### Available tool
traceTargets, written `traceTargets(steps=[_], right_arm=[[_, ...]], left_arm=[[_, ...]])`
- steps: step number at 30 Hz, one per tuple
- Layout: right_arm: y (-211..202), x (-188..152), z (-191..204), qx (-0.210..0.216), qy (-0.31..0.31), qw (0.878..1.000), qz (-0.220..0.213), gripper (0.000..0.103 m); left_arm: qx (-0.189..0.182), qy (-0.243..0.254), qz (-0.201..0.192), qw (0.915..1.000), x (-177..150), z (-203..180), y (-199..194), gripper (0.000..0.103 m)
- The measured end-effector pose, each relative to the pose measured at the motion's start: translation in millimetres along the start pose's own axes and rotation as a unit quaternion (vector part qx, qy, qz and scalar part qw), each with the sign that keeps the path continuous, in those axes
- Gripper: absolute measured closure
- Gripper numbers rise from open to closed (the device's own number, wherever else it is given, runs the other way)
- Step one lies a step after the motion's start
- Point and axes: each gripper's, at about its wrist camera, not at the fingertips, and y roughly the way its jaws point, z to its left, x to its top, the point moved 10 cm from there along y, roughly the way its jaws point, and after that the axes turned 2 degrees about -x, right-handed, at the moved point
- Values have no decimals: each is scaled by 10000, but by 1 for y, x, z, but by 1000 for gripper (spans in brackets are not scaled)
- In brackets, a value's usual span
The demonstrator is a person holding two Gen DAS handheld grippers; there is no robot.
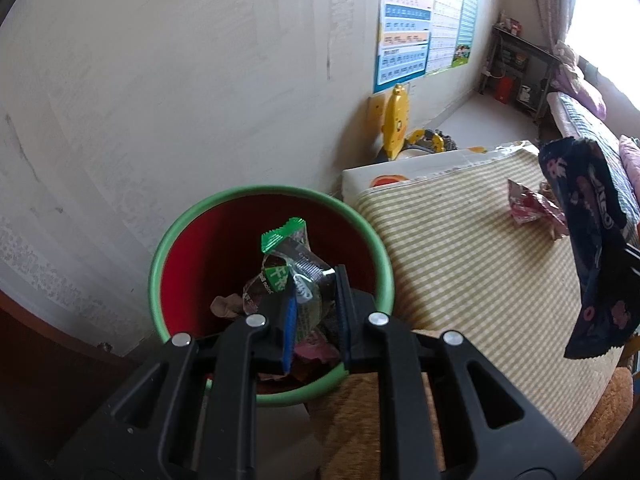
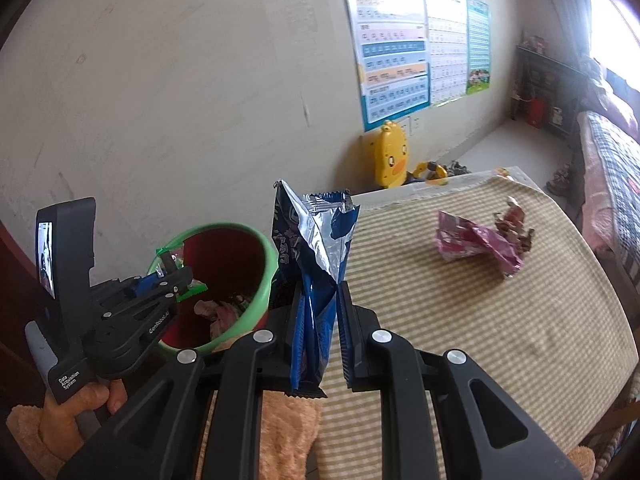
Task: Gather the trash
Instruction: 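Lower the green-capped bottle into the bucket and open the left gripper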
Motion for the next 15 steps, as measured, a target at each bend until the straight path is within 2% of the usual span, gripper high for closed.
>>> traceTargets(steps=[15], right_arm=[[44, 6, 41, 185, -306, 9989, 314, 89]], left_arm=[[111, -421, 327, 9985, -22, 43, 26, 87]])
